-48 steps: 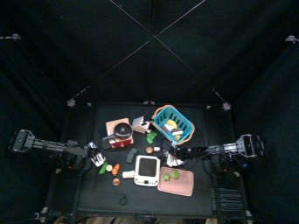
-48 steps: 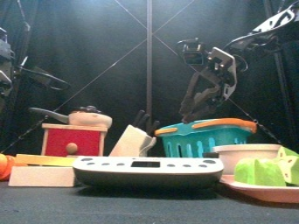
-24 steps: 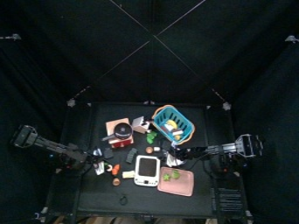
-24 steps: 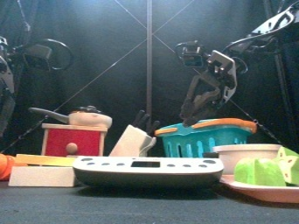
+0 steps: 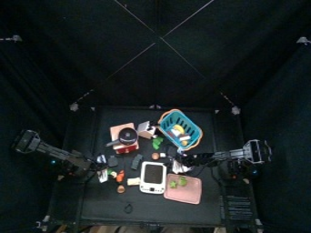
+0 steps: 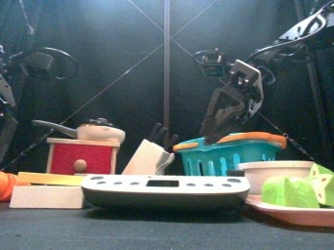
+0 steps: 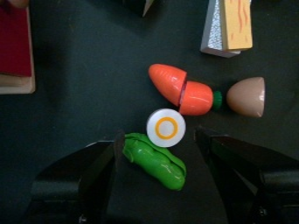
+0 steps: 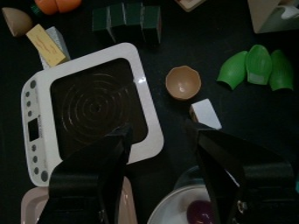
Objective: Grab egg half
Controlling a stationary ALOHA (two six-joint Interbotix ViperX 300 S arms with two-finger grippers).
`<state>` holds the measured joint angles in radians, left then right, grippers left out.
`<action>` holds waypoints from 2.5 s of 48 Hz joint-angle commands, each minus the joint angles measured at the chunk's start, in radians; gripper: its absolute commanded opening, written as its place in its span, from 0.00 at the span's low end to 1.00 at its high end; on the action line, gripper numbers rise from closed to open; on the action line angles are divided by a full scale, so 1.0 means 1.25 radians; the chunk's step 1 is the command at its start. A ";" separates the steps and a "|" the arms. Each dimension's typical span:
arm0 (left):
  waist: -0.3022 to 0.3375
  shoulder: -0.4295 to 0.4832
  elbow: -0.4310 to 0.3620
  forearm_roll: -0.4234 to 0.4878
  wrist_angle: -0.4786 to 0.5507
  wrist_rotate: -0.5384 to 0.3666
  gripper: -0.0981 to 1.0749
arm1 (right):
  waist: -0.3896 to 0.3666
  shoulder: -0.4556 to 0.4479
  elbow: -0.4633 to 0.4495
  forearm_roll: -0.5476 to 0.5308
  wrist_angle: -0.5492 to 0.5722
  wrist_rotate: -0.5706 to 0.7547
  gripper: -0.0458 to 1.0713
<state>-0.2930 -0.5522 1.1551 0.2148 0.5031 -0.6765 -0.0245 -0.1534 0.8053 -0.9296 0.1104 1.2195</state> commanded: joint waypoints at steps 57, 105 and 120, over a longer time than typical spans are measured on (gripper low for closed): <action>-0.045 0.110 -0.049 0.053 -0.021 -0.004 0.92 | -0.001 -0.006 -0.018 -0.001 -0.002 -0.002 0.82; -0.047 0.152 -0.034 0.064 -0.009 -0.010 0.92 | 0.000 -0.001 -0.021 -0.001 -0.002 -0.002 0.82; -0.043 0.183 -0.033 0.065 -0.043 -0.010 0.91 | -0.001 -0.001 -0.021 -0.001 -0.002 -0.002 0.82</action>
<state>-0.3497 -0.3283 1.1213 0.2945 0.4571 -0.6888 -0.0245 -0.1381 0.8023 -0.9296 0.1104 1.2180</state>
